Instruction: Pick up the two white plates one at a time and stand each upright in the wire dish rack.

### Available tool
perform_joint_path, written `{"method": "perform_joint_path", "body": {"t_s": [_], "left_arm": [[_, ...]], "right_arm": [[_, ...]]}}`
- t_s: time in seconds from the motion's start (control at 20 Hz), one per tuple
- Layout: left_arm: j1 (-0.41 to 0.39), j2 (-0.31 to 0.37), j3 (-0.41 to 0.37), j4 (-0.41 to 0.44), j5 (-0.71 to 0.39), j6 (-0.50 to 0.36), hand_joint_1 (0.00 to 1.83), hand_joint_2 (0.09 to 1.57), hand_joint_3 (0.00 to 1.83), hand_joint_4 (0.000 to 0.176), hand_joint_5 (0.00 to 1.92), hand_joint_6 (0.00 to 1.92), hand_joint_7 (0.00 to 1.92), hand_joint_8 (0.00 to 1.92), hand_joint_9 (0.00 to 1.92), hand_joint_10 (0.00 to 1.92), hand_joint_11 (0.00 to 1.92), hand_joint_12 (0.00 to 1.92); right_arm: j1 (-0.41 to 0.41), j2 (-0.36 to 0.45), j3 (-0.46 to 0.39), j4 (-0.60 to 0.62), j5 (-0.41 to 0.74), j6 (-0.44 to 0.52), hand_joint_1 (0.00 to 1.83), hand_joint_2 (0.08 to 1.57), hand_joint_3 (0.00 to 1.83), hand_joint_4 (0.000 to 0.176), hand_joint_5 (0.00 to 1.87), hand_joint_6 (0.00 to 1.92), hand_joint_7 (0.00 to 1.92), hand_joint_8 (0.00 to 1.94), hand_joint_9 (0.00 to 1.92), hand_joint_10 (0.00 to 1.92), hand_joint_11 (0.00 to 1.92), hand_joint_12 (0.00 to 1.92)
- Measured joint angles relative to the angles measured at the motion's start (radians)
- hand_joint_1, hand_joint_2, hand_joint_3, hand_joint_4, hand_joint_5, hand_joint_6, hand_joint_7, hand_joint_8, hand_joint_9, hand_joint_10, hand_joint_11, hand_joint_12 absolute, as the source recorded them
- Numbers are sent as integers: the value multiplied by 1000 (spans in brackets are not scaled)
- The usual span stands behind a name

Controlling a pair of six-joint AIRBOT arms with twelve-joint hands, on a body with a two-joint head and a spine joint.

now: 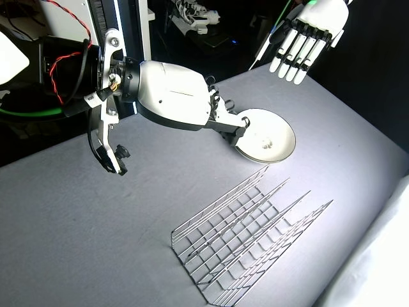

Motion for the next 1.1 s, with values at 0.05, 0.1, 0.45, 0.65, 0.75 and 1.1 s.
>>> {"method": "perform_joint_path", "body": {"t_s": [0.05,0.1,0.45,0.65,0.75,1.1], "left_arm": [[0,0,4,0,-8,4,0,1094,158,0,0,7,0,1,0,0,0,4],[10,0,13,2,-15,23,0,1139,60,0,4,2,0,0,0,0,8,5],[18,-19,21,8,-19,26,0,1166,23,0,0,0,0,0,0,0,0,0],[18,-37,27,8,10,18,0,1175,20,0,8,3,0,0,0,0,0,0],[18,-52,42,8,21,18,0,1147,5,0,21,8,0,0,0,0,7,3],[218,-129,95,-29,91,88,0,1109,0,0,0,0,0,0,0,0,0,0]], "right_arm": [[0,0,1,0,1,0,0,1052,171,0,0,0,0,0,0,0,0,0],[-1,-9,10,-8,5,-3,0,1104,66,0,0,0,0,0,0,0,0,0],[-53,-65,86,-54,164,-30,0,1135,26,0,0,0,0,0,0,0,0,0],[-80,-65,96,-48,183,-37,0,1154,26,0,0,0,0,0,0,0,0,0],[-87,-71,102,-46,197,-37,0,1155,22,0,0,0,0,0,0,0,0,0],[-98,-72,111,-45,219,-43,756,1064,0,0,0,0,0,0,0,0,0,0]]}}
